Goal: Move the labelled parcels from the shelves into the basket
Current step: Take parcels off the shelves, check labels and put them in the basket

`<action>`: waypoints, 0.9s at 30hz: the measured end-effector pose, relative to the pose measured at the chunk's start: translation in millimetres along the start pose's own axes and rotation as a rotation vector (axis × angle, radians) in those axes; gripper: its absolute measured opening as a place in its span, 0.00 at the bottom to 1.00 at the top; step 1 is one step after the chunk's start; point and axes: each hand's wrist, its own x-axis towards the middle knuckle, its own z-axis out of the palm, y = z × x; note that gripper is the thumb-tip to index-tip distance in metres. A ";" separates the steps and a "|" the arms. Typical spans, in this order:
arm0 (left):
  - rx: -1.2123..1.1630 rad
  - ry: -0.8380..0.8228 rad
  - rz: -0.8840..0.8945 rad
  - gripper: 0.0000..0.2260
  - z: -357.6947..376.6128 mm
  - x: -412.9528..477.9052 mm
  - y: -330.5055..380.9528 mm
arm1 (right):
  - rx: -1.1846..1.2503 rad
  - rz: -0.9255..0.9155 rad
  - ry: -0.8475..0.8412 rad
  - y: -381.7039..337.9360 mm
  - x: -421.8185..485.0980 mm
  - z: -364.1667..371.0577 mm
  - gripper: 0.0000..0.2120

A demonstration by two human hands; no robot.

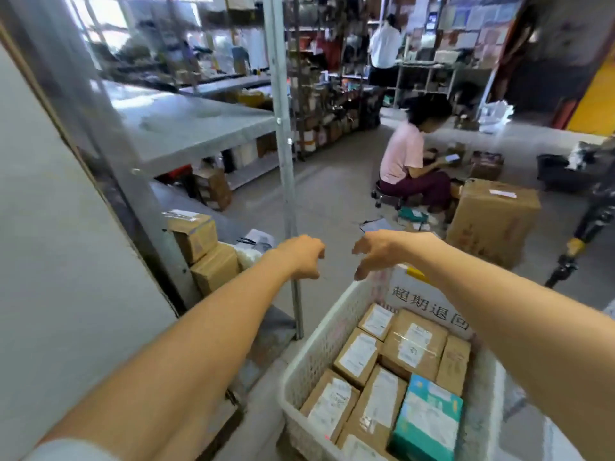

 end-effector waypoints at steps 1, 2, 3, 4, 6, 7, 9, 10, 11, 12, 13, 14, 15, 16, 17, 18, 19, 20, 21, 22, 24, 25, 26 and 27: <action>-0.022 0.035 -0.051 0.21 -13.6 -17.8 -13.3 | -0.023 -0.046 0.017 -19.8 -3.4 -13.5 0.30; -0.042 0.072 -0.097 0.21 -26.8 -38.1 -25.9 | -0.049 -0.095 0.036 -40.9 -7.4 -25.6 0.29; -0.054 0.102 -0.148 0.20 -38.4 -60.7 -37.7 | -0.082 -0.144 0.057 -62.3 -11.9 -36.0 0.29; -0.068 0.134 -0.201 0.20 -46.9 -84.9 -49.3 | -0.111 -0.189 0.083 -83.8 -15.2 -44.0 0.29; -0.110 0.201 -0.293 0.19 -57.4 -136.2 -68.2 | -0.172 -0.294 0.138 -127.2 -25.9 -53.3 0.30; -0.142 0.226 -0.340 0.18 -59.1 -164.0 -75.9 | -0.191 -0.358 0.156 -149.2 -34.1 -54.6 0.31; -0.217 0.244 -0.461 0.17 -57.3 -223.2 -88.1 | -0.202 -0.476 0.170 -191.9 -56.4 -51.0 0.31; -0.260 0.253 -0.528 0.18 -54.5 -253.9 -92.7 | -0.203 -0.539 0.168 -212.9 -68.9 -48.4 0.32; -0.297 0.264 -0.592 0.19 -51.6 -284.1 -97.5 | -0.209 -0.598 0.170 -233.3 -81.2 -46.4 0.32; -0.321 0.275 -0.652 0.20 -48.9 -314.3 -100.8 | -0.207 -0.657 0.171 -253.3 -94.7 -44.4 0.32; -0.332 0.282 -0.709 0.20 -46.9 -344.1 -103.0 | -0.203 -0.712 0.172 -272.4 -108.9 -42.4 0.33; -0.334 0.292 -0.761 0.20 -46.1 -373.8 -103.6 | -0.200 -0.766 0.171 -291.9 -121.7 -40.2 0.33; -0.331 0.303 -0.813 0.20 -46.7 -403.2 -102.6 | -0.208 -0.817 0.169 -311.5 -136.9 -38.0 0.33; -0.322 0.314 -0.865 0.20 -48.0 -431.9 -100.6 | -0.221 -0.871 0.173 -331.4 -150.0 -35.6 0.33; -0.312 0.323 -0.913 0.19 -50.5 -459.4 -97.6 | -0.227 -0.928 0.177 -350.2 -164.0 -33.6 0.33; -0.300 0.328 -0.958 0.19 -53.4 -486.3 -93.9 | -0.227 -0.981 0.175 -368.4 -178.0 -31.4 0.33; -0.288 0.331 -1.001 0.19 -56.5 -512.9 -90.7 | -0.224 -1.035 0.166 -386.2 -192.9 -29.3 0.32; -0.278 0.330 -1.045 0.19 -59.8 -539.1 -87.2 | -0.225 -1.100 0.150 -403.2 -208.3 -27.4 0.31; -0.273 0.327 -1.090 0.19 -63.6 -563.8 -84.1 | -0.238 -1.160 0.136 -419.5 -223.7 -25.3 0.31; -0.272 0.328 -1.137 0.19 -68.1 -586.5 -81.2 | -0.260 -1.219 0.128 -435.2 -237.4 -23.6 0.31; -0.283 0.363 -1.222 0.18 -75.5 -624.2 -75.6 | -0.301 -1.323 0.121 -465.2 -261.4 -21.5 0.32; -0.290 0.391 -1.260 0.17 -79.5 -639.7 -71.7 | -0.306 -1.364 0.110 -480.5 -271.5 -22.3 0.33; -0.296 0.411 -1.294 0.17 -83.1 -653.4 -66.2 | -0.312 -1.402 0.092 -495.5 -280.6 -22.7 0.33; -0.298 0.425 -1.327 0.16 -85.1 -666.0 -59.8 | -0.323 -1.443 0.076 -508.9 -290.2 -22.3 0.34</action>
